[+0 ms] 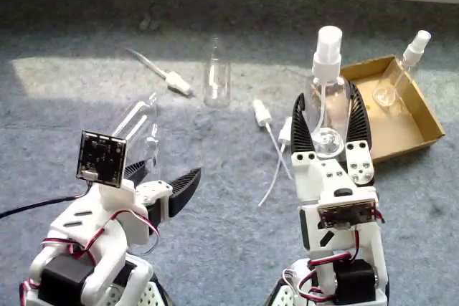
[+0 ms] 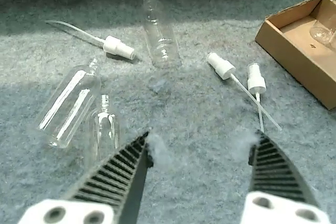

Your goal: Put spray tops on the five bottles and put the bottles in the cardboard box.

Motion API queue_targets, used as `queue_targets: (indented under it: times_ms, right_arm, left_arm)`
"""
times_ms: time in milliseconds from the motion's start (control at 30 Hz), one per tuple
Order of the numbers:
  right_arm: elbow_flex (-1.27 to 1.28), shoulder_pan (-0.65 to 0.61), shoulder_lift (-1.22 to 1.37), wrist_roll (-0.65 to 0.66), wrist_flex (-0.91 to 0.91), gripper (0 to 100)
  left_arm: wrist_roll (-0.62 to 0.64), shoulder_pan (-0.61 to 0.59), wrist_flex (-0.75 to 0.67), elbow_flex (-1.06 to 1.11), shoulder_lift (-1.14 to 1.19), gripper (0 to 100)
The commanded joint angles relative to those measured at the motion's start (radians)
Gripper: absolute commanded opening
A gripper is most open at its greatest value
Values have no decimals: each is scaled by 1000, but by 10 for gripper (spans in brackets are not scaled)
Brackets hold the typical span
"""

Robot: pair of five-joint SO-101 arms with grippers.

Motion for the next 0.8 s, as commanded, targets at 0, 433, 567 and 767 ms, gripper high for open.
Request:
queue_targets:
  times_ms: [0,433,567,767]
  right_arm:
    - [-209,16,139,-40,45,108]
    - [-487,13,317,-40,48,108]
    - [-521,16,381,-40,56,108]
    - [-696,16,568,-40,208,108]
  left_arm:
    - [-23,-7,-32,97,-128,266]
    - [-21,-185,-160,318,-271,44]
    - [-21,-185,-167,351,-282,4]
    - [-21,-185,-167,406,-282,6]
